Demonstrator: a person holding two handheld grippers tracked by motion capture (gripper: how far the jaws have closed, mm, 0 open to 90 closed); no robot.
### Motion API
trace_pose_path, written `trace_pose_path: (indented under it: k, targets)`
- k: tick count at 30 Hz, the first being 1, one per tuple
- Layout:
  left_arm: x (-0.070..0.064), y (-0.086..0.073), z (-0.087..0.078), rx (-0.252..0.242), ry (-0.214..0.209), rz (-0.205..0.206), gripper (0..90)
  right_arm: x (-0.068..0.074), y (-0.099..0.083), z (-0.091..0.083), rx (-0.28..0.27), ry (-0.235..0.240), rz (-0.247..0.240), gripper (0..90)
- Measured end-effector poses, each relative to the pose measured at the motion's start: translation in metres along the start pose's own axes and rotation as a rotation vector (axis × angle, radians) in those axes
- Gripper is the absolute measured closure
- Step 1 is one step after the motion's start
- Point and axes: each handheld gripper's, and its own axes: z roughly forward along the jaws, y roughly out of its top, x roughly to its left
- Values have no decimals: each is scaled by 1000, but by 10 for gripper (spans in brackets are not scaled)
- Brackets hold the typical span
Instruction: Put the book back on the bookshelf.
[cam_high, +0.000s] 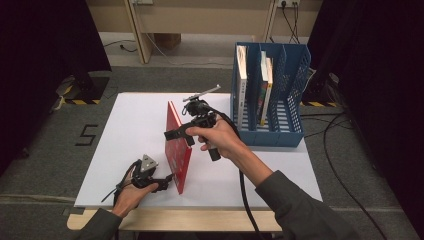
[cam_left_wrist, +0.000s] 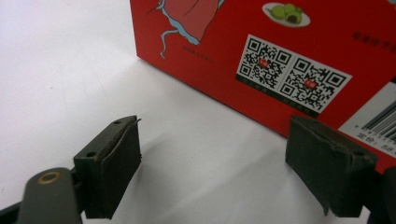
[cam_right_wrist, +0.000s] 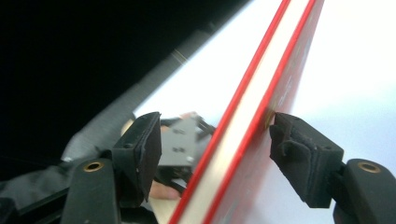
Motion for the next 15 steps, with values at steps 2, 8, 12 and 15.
trace_pose_path:
  k: [2,8,12,15]
  targets:
    - [-1,0,0,-2,3,6,175,0,4,-1,36,-39,-17,387]
    - [-4,0,-1,-12,12,36,195,0,14,-3,136,-133,-57,462]
    - [-5,0,-1,-12,8,39,190,-3,17,-2,188,-185,-73,536]
    - [-4,0,0,-11,6,37,189,-3,19,-1,209,-199,-92,556]
